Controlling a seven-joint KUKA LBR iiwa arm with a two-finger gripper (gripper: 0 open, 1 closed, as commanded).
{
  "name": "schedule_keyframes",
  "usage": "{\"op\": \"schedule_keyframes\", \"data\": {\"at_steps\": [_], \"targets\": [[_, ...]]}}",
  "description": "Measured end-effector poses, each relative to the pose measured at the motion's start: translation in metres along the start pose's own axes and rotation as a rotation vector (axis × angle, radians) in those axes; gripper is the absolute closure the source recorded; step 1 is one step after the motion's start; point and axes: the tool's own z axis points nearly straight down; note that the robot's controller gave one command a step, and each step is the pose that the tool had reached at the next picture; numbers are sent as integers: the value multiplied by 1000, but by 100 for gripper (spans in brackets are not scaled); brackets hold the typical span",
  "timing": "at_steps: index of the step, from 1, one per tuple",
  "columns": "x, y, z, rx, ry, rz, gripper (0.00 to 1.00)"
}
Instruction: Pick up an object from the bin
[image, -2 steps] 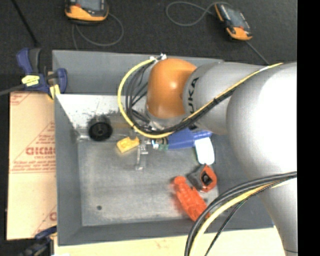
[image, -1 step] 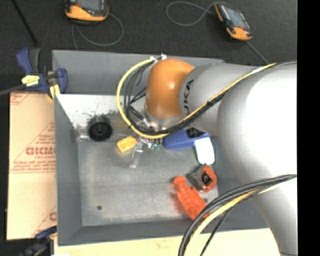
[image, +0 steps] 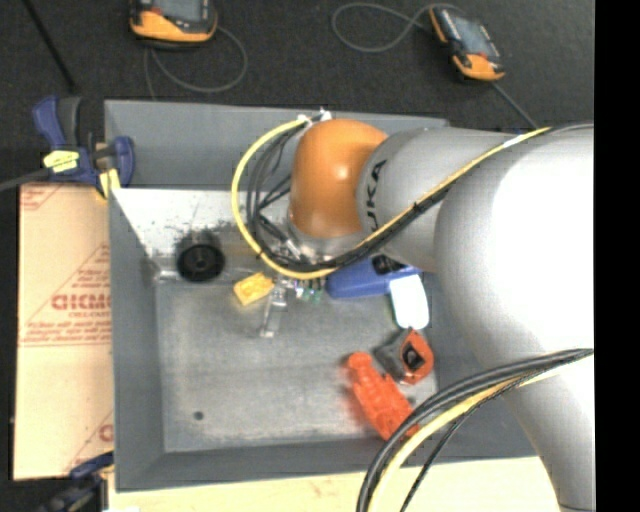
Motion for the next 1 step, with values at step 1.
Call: {"op": "schedule_keyframes", "data": {"at_steps": [1], "targets": [[14,68,17,-4,-4,28,100]]}}
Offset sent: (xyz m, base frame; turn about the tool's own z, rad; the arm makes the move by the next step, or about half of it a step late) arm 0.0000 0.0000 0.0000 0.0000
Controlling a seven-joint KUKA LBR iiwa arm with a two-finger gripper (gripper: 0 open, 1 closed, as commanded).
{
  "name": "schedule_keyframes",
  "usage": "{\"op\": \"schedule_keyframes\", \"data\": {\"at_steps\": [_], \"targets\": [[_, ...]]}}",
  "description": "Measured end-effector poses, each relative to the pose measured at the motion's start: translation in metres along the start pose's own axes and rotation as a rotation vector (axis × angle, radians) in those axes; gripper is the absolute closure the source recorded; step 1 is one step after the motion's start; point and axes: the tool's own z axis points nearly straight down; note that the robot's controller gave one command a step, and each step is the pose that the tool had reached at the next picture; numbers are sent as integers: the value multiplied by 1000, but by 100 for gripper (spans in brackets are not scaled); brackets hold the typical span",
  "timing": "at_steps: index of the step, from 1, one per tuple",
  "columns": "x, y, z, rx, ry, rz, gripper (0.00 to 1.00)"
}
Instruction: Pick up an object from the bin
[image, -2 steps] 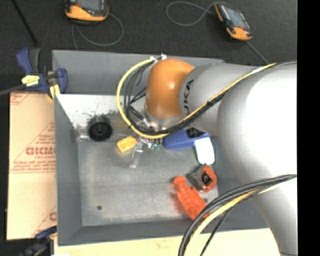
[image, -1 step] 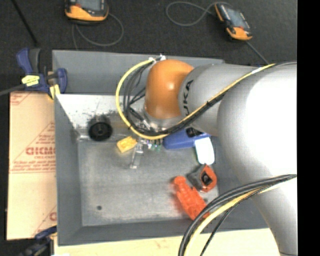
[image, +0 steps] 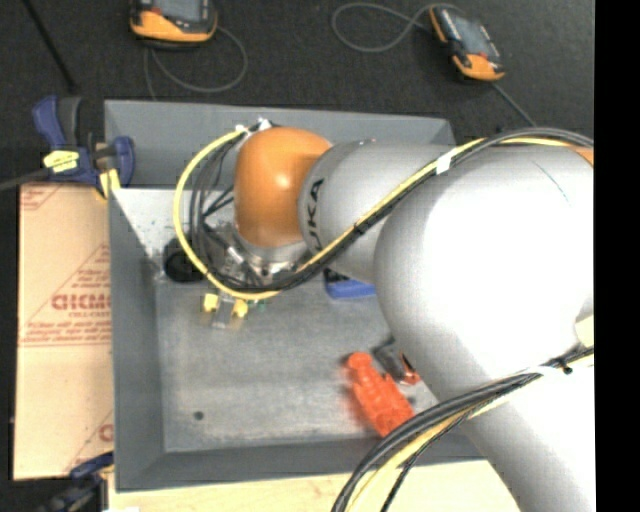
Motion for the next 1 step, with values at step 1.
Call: {"op": "schedule_keyframes", "data": {"at_steps": [1], "targets": [[0,0,0,1,0,-1,100]]}}
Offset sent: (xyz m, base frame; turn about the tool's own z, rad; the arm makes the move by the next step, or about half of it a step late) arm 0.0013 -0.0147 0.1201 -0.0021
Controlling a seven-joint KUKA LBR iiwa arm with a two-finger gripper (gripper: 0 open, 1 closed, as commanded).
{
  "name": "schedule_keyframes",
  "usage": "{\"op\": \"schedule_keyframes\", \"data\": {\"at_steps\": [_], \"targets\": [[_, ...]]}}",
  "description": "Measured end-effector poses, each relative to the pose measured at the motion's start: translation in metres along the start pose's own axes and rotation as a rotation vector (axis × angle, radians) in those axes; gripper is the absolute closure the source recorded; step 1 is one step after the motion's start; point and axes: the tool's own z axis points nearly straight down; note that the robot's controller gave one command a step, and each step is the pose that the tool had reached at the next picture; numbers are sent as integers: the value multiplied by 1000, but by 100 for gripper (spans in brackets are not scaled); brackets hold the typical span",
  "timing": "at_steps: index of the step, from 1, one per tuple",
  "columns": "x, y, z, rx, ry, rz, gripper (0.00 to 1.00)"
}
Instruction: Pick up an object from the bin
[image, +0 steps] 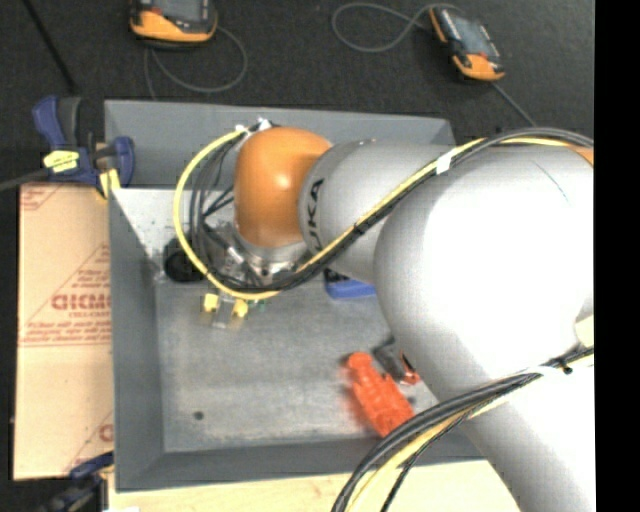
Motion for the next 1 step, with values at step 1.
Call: {"op": "schedule_keyframes", "data": {"at_steps": [1], "targets": [[-6,-14,-121,0,0,-1,100]]}}
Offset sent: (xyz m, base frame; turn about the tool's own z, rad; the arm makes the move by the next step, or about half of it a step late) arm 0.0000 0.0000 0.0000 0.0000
